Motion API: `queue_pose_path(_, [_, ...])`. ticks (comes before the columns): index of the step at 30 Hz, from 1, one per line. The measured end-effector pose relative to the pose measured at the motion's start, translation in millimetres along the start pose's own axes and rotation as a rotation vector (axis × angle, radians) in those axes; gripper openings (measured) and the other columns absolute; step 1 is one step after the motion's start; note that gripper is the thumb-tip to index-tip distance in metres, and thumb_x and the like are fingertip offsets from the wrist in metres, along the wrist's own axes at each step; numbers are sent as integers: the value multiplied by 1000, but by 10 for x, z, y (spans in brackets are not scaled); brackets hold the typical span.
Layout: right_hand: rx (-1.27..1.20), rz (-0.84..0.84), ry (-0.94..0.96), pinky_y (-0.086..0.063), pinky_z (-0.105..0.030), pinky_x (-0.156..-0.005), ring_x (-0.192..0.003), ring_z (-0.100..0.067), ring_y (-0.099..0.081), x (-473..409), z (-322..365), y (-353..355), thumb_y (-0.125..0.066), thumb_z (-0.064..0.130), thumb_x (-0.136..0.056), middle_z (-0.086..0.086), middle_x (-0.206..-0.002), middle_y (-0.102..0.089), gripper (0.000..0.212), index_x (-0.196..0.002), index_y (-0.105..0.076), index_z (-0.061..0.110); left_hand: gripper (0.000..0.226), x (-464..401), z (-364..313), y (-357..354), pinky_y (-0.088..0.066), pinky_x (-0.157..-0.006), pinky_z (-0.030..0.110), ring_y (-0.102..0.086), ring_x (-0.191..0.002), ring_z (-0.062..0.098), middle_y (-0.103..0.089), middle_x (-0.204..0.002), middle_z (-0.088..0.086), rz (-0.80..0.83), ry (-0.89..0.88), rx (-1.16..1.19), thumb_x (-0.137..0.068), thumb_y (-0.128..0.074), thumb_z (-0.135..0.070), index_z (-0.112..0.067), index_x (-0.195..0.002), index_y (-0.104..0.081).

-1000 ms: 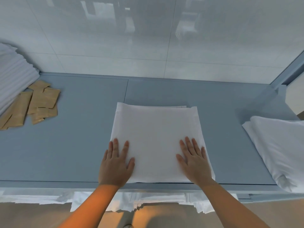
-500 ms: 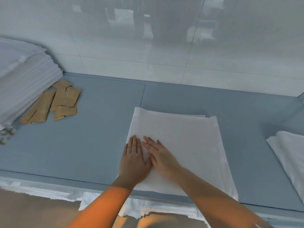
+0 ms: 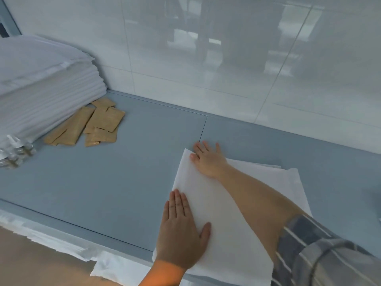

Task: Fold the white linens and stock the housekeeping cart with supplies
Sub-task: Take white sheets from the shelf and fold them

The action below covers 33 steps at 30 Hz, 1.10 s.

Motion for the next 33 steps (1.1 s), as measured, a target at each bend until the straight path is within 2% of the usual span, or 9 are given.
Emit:
queue_pose_path(3, [-131,-170,308,10,-43,-118,-148,-9,4,444,342,28,-22,33,-105,9,-161,-5,51,-153,-13,21,96,31,-10,8,-10,-119,44,-14,-145,37,-16,-154,26,14,-3,3,-84,-13,-66,8,-146,-14])
queue_pose_path(7, [-214,-53,497,10,-30,-117,-146,-1,1,764,569,-241,-23,31,-105,14,-159,-11,49,-153,-17,24,89,29,-69,49,-39,-106,50,-44,-131,40,-46,-137,30,-34,-26,50,-83,-32,-61,13,-133,-44])
queue_pose_path(9, [-163,-51,426,8,-33,-118,-145,0,4,596,483,-228,-19,33,-105,15,-160,-6,50,-154,-11,25,92,20,-63,13,-34,-111,49,-38,-135,39,-40,-142,30,-5,-7,65,-84,-28,-62,12,-136,-39])
queue_pose_path(13, [-117,3,171,6,-42,-119,-146,-3,5,205,180,-166,-12,39,-104,9,-161,3,55,-154,1,20,99,0,-37,-54,7,-118,39,2,-147,33,-1,-157,22,39,9,-35,-82,-2,-69,4,-148,1])
queue_pose_path(16, [-104,-61,113,6,-45,-119,-147,-8,4,310,207,-62,-17,38,-104,2,-162,0,57,-154,-3,14,97,13,-28,-2,16,-116,42,6,-147,32,2,-158,22,48,16,-81,-81,8,-66,4,-148,4])
queue_pose_path(20, [-235,-274,471,1,-38,-121,-148,-10,-6,1229,200,36,-31,24,-103,4,-159,-17,51,-152,-21,13,81,184,-410,85,-17,-111,52,-37,-135,41,-44,-138,32,2,25,99,-88,-24,-51,14,-133,-43])
queue_pose_path(25, [-20,-89,560,6,-37,-120,-147,-5,-2,1512,-91,-328,-31,33,-103,12,-159,-10,53,-153,-13,24,98,413,-961,-120,-24,-106,54,-41,-131,45,-42,-137,35,113,-30,123,-77,-38,-67,15,-131,-43])
queue_pose_path(29, [7,-42,394,11,-37,-118,-147,-5,5,1099,-468,-328,-20,48,-101,16,-159,0,56,-152,-2,34,107,387,-952,-167,-25,-106,56,-38,-132,46,-38,-140,36,52,-3,100,-72,-41,-73,16,-131,-42])
queue_pose_path(33, [48,65,-123,8,-50,-116,-148,-9,0,774,-1534,-227,-11,46,-102,12,-161,-3,54,-153,-8,29,108,334,-963,-206,-20,-110,54,-32,-137,44,-32,-144,34,36,12,100,-72,-38,-74,13,-136,-38])
Point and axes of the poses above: each hand's wrist, its own x-axis away from the middle knuckle, its own y-axis out of the back of the hand, z = x × y, the point moved 9 cm from there along -x, towards the middle knuckle
